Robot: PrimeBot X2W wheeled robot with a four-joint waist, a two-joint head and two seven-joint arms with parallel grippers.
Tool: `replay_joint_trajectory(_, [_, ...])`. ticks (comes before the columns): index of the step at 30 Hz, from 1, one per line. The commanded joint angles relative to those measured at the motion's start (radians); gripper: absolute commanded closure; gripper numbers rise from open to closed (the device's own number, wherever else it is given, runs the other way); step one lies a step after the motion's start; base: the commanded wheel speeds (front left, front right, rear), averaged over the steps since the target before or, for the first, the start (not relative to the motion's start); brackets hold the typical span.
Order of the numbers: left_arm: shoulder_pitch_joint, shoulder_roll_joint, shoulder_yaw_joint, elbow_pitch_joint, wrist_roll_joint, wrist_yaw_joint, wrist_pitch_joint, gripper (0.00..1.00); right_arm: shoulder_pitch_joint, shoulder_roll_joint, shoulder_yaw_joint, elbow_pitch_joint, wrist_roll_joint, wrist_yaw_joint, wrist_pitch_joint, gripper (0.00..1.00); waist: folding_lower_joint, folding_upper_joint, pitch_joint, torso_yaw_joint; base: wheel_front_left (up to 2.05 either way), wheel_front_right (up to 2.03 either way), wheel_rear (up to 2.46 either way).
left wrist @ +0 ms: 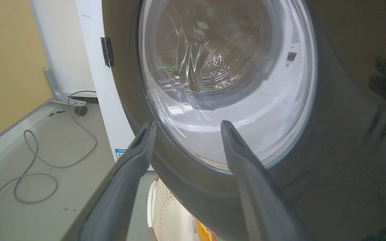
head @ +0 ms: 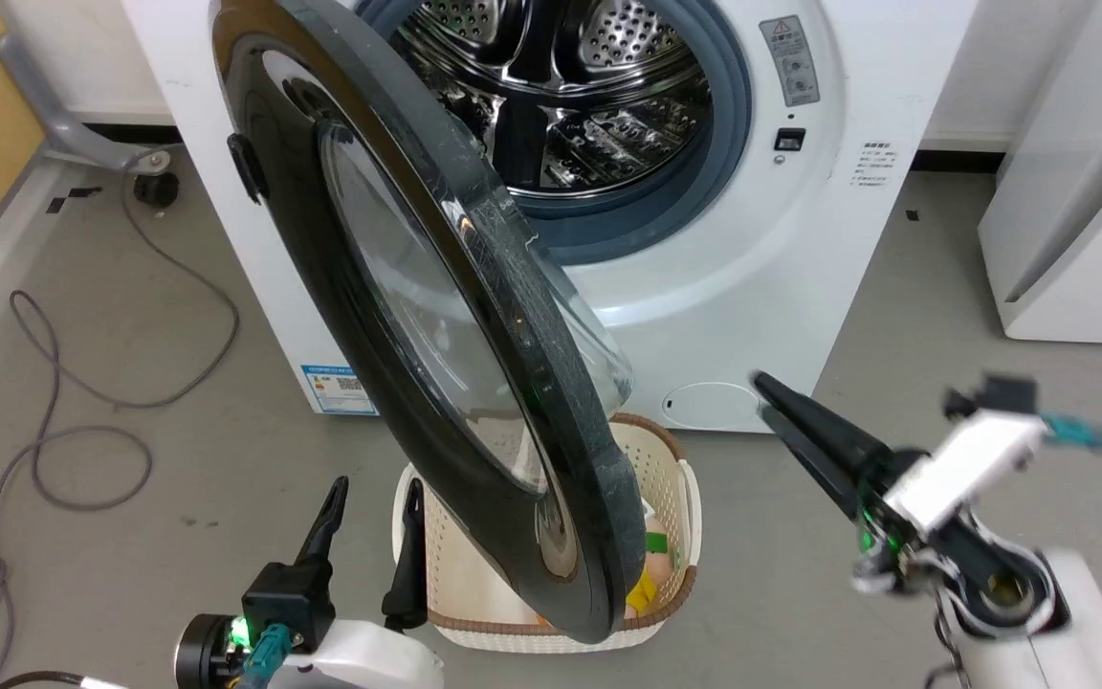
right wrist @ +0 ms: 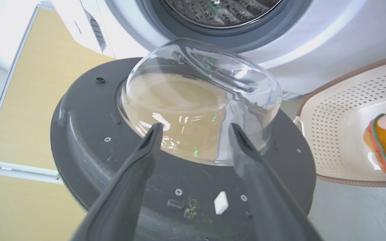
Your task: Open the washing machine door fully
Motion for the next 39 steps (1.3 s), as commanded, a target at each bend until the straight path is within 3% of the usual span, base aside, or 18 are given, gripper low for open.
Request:
replay_joint_trajectory(1, [0.013,0.002,0.002,0.001,0.000,0.000,-0.006,0.00,0.036,0.005,-0.016,-0.006,0.001,0.000,-0.035,0.00,0.0001,0.0000,-0.004,-0.005,0.00,0.00,0.00])
replay_joint_trajectory(11, [0.020,0.002,0.016,0.009,0.001,-0.005,-0.006,0.00,0.229,-0.003,-0.140,0.013,-0.160,0.000,-0.489,0.00,0.0001,0.0000,-0.019,-0.017,0.00,0.00,0.00])
replay_joint_trajectory(16, [0.023,0.002,0.021,0.009,-0.003,-0.004,-0.006,0.00,0.279,-0.030,-0.184,0.002,-0.334,0.000,-0.703,0.00,0.0001,0.0000,-0.022,-0.022,0.00,0.00,0.00])
replay_joint_trajectory(19, [0.027,0.002,0.022,0.011,-0.005,-0.003,-0.006,0.00,0.295,-0.056,-0.213,-0.018,-0.496,0.000,-0.805,0.00,0.0001,0.0000,-0.027,-0.025,0.00,0.00,0.00])
replay_joint_trajectory(25, [0.027,0.002,0.030,0.010,0.000,-0.003,-0.006,0.00,0.303,-0.036,-0.268,-0.156,-0.866,0.000,-0.848,0.00,0.0001,0.0000,-0.025,-0.038,0.00,0.00,0.00])
replay_joint_trajectory(31, [0.020,0.002,0.040,0.011,0.007,-0.005,-0.006,0.00,0.348,0.000,-0.192,-0.308,-1.163,0.000,-0.847,0.00,0.0001,0.0000,-0.020,-0.047,0.00,0.00,0.00])
replay_joint_trajectory(34, [0.017,0.002,0.042,0.012,0.008,-0.006,-0.006,0.00,0.389,0.007,-0.143,-0.336,-1.250,0.000,-0.832,0.00,0.0001,0.0000,-0.020,-0.047,0.00,0.00,0.00])
replay_joint_trajectory(39, [0.017,0.002,0.041,0.011,0.006,-0.005,-0.006,0.00,0.433,0.009,-0.098,-0.309,-1.285,0.000,-0.824,0.00,0.0001,0.0000,-0.027,-0.044,0.00,0.00,0.00])
